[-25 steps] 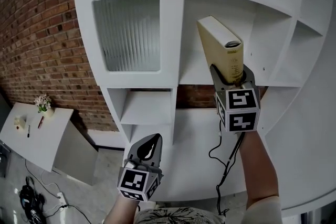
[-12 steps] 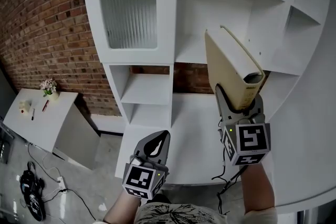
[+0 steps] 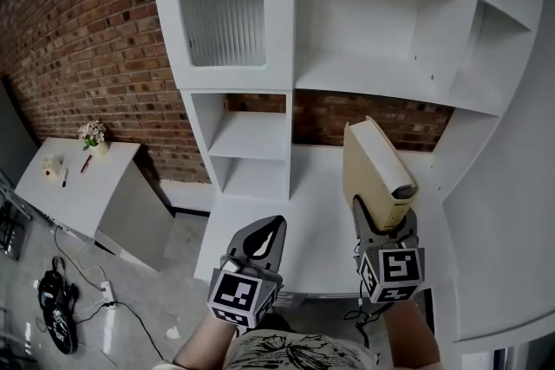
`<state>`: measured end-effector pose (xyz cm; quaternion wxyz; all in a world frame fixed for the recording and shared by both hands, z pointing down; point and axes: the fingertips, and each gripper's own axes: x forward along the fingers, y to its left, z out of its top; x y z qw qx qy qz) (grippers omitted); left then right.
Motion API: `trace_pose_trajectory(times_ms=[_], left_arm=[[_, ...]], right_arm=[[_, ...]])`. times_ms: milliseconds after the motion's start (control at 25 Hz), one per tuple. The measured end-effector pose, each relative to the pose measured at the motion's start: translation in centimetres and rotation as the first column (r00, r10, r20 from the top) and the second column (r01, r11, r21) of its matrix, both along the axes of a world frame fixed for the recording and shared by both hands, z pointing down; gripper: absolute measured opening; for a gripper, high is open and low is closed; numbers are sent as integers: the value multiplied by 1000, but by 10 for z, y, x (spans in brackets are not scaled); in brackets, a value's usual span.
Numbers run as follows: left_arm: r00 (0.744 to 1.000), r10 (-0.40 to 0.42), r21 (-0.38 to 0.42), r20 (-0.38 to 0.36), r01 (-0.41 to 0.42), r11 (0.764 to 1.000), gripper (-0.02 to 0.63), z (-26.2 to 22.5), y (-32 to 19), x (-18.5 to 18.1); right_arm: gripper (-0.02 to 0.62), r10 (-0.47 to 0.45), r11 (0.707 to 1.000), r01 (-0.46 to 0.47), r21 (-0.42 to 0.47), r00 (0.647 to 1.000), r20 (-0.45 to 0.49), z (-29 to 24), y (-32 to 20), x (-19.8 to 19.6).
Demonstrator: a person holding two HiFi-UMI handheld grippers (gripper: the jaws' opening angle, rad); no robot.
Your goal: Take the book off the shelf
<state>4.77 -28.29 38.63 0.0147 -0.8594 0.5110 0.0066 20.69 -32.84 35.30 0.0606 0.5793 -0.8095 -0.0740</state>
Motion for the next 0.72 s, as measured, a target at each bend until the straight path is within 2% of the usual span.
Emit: trace_pose_trajectory(times_ms=[160,360,720], left_arm=[[1000,0,-28,9,0,1000,11,15,6,3],[999,25,-40,23,-24,999,11,30,11,12],[1000,-7,-49,-2,7,999,12,33,3,8]], right_arm=[[235,-10,998,11,-66,1000,14,44,9,-3],[235,-25,992,31,-126,999,47,73,18,-4],[233,-61,992,64,-108,998,32,73,21,-8]])
